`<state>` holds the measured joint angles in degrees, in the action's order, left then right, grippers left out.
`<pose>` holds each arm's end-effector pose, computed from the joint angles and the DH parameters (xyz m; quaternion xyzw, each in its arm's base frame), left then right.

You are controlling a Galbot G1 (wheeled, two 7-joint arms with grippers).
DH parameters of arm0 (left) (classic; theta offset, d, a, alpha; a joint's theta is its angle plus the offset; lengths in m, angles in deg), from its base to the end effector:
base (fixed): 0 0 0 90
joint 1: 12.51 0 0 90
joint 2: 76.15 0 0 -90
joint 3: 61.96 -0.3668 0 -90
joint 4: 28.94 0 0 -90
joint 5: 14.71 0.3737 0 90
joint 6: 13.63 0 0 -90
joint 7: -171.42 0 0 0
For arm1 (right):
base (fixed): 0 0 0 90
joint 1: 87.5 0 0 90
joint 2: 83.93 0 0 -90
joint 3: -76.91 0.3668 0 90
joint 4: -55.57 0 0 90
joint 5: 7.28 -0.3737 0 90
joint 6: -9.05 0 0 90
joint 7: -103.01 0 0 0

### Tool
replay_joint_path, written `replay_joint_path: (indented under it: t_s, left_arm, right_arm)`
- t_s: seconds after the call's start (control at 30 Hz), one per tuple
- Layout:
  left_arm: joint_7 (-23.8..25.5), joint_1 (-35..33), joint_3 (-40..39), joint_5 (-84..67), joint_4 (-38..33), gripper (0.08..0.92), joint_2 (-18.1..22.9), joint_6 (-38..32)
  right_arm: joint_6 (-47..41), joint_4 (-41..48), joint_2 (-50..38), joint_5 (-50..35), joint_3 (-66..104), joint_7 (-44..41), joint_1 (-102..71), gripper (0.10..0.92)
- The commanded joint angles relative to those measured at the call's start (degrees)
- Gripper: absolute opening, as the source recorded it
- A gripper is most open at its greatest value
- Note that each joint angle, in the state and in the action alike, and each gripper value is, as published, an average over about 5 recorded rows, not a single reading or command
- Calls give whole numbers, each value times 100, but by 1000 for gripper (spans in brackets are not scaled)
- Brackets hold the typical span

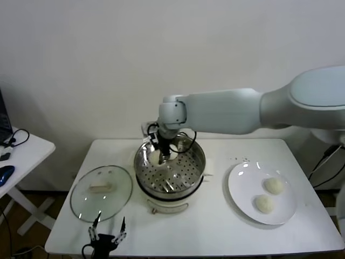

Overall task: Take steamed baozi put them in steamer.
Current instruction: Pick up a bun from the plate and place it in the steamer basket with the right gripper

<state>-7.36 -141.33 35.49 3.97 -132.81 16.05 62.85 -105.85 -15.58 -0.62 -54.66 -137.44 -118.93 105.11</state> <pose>0.1055 0.0364 -0.4427 0.0001 -0.9789 -0.1708 0.1121 0.5493 0.2332 -0.0816 0.5656 -0.4975 0.5904 0.2899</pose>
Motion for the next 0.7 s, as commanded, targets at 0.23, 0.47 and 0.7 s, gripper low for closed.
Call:
replay_joint_path:
  t_s: [0.23,0.47,0.7]
  left_arm:
    - [2,6,-3,-2,4,823,10,-13]
    - [2,-16,2,2,-26,823,12,-16]
    - [-5,-62,-6,4,-101,823,10,-14]
  right_arm:
    - [45,475,332,316,49,82,-508,629]
    - [114,369,179,438,98,126,-423,800]
    - [348,-557,-722,213,-7,-270,528,822]
